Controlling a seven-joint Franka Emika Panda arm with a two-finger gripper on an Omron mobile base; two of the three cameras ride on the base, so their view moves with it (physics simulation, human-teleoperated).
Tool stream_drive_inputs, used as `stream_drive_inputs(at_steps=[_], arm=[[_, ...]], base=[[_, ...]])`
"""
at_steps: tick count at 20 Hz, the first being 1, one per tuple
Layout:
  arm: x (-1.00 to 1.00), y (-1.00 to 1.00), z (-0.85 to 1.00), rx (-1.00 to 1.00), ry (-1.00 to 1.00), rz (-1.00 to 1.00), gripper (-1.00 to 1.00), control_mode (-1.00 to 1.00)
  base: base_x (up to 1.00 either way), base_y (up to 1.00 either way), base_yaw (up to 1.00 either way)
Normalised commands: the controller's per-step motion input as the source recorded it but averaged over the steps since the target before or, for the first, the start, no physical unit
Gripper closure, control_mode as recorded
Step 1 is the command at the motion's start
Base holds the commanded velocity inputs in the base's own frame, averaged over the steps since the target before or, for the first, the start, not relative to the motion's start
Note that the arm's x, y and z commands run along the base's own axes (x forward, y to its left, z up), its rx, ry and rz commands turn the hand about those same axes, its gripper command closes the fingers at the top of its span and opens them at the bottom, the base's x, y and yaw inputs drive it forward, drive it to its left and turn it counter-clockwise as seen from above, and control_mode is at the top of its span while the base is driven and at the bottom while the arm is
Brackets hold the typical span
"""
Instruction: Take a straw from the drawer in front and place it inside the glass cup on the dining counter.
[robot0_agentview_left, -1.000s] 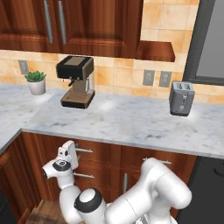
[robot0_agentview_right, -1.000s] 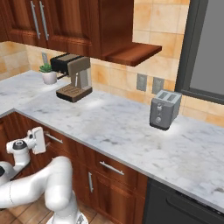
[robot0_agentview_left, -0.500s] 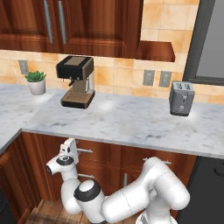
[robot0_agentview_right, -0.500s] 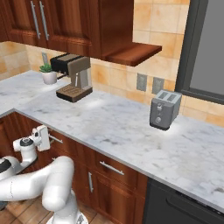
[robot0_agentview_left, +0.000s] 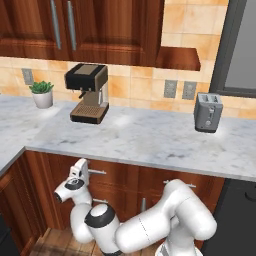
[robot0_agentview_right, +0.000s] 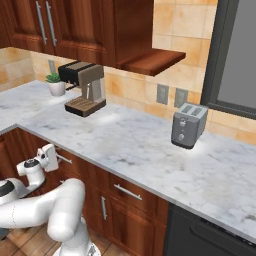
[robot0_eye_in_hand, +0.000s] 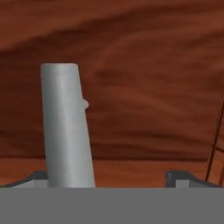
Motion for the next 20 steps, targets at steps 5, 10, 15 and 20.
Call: stream_drive_inputs(at_steps=[5,10,15,20], arm=[[0.05,0.02,-0.02,-0.05,-0.23,0.03,1.00,-1.00],[-0.16,0.01,0.13,-0.07,-0.28,0.01,1.00,-1.00],[-0.44,0.12,0.35,-0.06,-0.21,0.00,1.00,-1.00],[-0.67,0.33,0.53,-0.03,-0.06,0.00,1.00,-1.00]], base=[[0.00,0.00,0.00],[0.00,0.00,0.00],[0.00,0.00,0.00],[0.00,0.00,0.00]])
